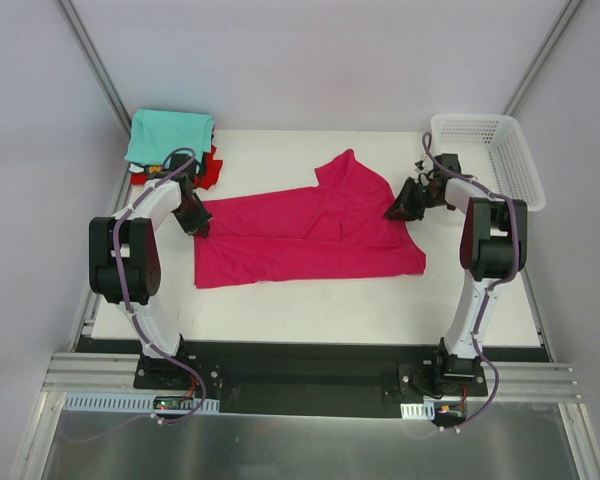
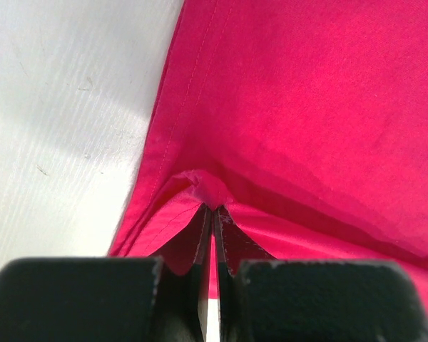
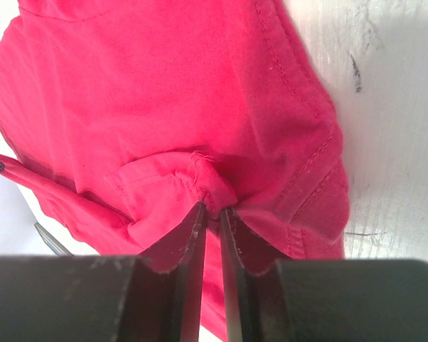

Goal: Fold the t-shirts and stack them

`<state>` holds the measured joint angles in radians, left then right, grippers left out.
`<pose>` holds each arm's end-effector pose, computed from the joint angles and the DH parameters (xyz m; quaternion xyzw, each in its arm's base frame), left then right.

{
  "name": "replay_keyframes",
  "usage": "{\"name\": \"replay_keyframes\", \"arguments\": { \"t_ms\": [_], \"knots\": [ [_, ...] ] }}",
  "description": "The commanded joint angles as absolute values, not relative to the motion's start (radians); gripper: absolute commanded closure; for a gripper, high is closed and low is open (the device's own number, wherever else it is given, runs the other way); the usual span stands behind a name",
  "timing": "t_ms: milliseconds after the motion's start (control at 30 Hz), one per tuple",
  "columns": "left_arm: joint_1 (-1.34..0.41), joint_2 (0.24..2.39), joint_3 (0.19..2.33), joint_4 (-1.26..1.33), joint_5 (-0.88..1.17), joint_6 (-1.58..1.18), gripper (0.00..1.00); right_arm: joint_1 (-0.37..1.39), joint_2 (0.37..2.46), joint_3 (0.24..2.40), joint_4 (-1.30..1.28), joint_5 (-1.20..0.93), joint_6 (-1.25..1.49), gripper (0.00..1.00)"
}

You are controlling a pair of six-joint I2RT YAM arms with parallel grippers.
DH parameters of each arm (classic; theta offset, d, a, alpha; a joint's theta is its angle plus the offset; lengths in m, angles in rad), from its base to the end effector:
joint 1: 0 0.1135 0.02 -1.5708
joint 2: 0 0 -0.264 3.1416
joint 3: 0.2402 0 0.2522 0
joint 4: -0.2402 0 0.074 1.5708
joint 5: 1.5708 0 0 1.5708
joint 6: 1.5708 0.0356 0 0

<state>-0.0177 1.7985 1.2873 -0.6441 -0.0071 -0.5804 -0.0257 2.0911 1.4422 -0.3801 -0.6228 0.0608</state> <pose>0.3668 -0.0062 0.2029 -0.2724 0.9398 -0.0575 0.1981 0.4361 0.0096 0.1542 -0.0423 0.9199 0.2996 0.2495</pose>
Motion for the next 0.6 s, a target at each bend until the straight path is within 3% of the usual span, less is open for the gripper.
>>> {"name": "replay_keyframes", "arguments": {
  "t_ms": [0, 67, 100, 200, 567],
  "knots": [
    [-0.009, 1.758, 1.313, -0.669, 0.025, -0.557, 1.0, -0.02, 1.985, 1.44, -0.411, -0.65, 0.048, 0.83],
    [-0.009, 1.753, 1.312, -0.669, 0.029, -0.561, 1.0, -0.015, 1.965, 1.433, -0.42, -0.644, 0.044, 0.85],
    [-0.009, 1.749, 1.312, -0.669, 0.029, -0.561, 1.0, -0.014, 1.957, 1.43, -0.423, -0.638, 0.043, 0.95],
    [-0.009, 1.74, 1.307, -0.67, 0.034, -0.558, 1.0, -0.012, 1.928, 1.414, -0.437, -0.637, 0.043, 0.99],
    [-0.008, 1.661, 1.312, -0.704, 0.021, -0.551, 1.0, -0.009, 1.776, 1.402, -0.526, -0.598, 0.005, 0.99]
  ]
}}
